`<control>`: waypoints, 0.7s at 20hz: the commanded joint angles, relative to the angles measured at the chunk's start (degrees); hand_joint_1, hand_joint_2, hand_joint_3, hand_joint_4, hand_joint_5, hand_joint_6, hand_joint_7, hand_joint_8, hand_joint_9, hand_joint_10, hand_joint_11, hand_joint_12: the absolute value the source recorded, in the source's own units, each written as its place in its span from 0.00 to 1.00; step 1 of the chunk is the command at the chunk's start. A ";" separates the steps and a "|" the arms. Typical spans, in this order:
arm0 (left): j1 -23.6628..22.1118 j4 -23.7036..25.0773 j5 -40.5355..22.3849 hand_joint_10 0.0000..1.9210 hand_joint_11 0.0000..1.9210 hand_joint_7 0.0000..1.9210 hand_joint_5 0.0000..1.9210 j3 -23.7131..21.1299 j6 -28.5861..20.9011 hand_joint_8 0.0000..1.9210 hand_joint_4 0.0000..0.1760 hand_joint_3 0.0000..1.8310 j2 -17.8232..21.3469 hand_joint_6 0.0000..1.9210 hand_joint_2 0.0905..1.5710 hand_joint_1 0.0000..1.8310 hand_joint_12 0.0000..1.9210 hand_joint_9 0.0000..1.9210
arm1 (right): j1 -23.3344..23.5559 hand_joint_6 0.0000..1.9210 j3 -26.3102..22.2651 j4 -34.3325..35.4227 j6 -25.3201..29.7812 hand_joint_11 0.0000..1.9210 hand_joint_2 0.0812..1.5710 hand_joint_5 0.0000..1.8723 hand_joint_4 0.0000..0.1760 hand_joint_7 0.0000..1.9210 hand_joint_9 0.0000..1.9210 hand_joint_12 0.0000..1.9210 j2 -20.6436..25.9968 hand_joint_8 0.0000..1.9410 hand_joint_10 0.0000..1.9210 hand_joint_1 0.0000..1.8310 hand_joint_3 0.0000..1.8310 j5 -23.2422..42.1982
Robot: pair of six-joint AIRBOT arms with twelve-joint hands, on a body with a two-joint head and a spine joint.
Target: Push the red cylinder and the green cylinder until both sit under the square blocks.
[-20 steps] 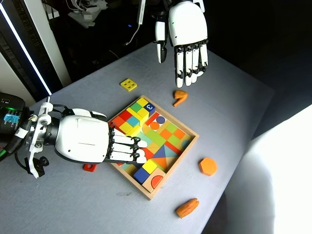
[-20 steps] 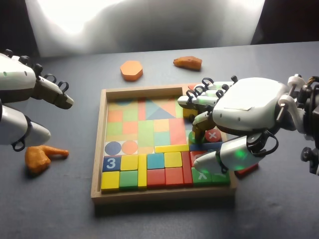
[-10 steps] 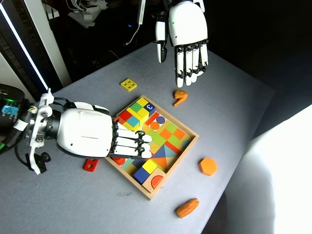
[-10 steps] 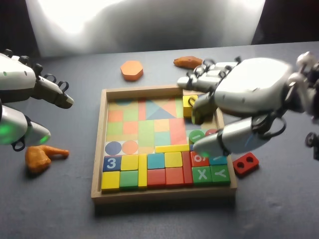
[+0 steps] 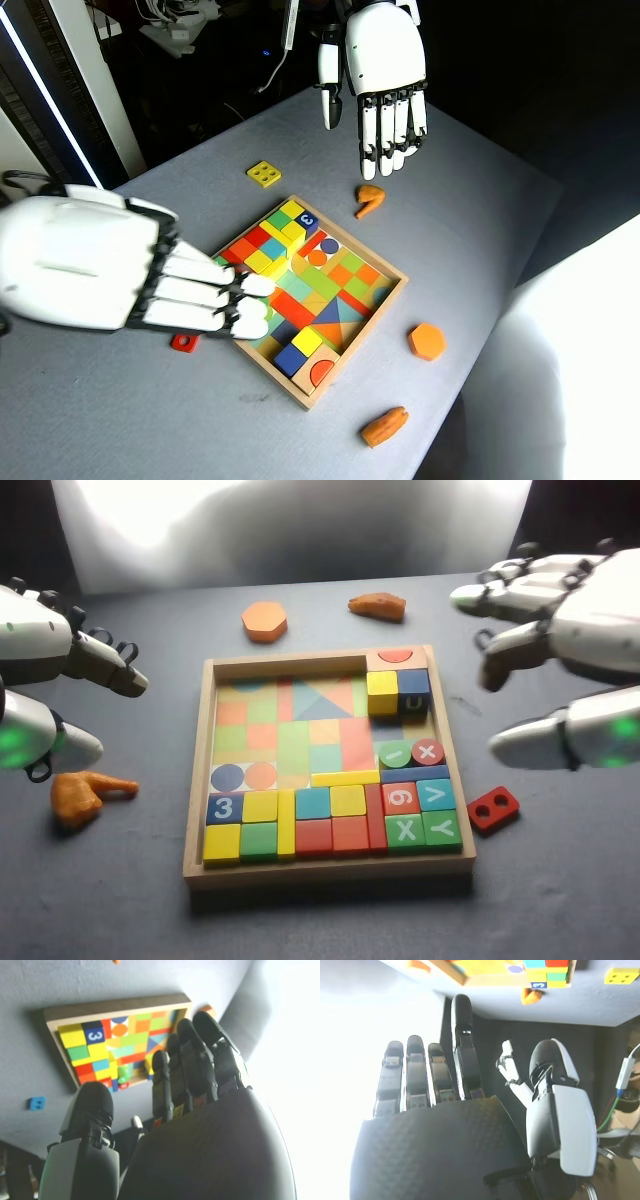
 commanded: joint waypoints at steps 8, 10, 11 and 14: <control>-0.96 1.02 -4.04 0.00 0.01 0.19 0.16 0.44 0.57 0.00 0.18 0.00 0.41 0.00 0.87 0.23 0.60 0.21 | -2.75 0.43 -1.50 0.01 -2.46 0.07 0.72 0.21 0.00 0.28 0.19 1.00 5.93 0.35 0.68 0.03 0.00 11.28; -0.97 1.01 -4.04 0.00 0.01 0.18 0.16 0.32 0.57 0.00 0.17 0.00 0.41 0.00 0.88 0.22 0.60 0.21 | -3.92 0.43 -1.50 0.01 -2.81 0.06 0.73 0.21 0.00 0.27 0.18 1.00 5.95 0.37 0.68 0.02 0.00 11.43; -0.97 1.01 -4.04 0.00 0.01 0.17 0.16 0.32 0.57 0.00 0.17 0.00 0.41 0.00 0.88 0.22 0.60 0.21 | -4.53 0.43 -1.53 0.01 -2.81 0.07 0.73 0.21 0.00 0.26 0.18 1.00 5.94 0.37 0.68 0.02 0.00 11.80; -0.97 1.00 -3.99 0.00 0.01 0.18 0.15 0.22 0.57 0.00 0.15 0.00 0.41 0.00 0.88 0.22 0.60 0.21 | -6.03 0.43 -1.55 0.00 -2.82 0.10 0.72 0.22 0.00 0.27 0.20 1.00 5.85 0.39 0.69 0.02 0.00 15.26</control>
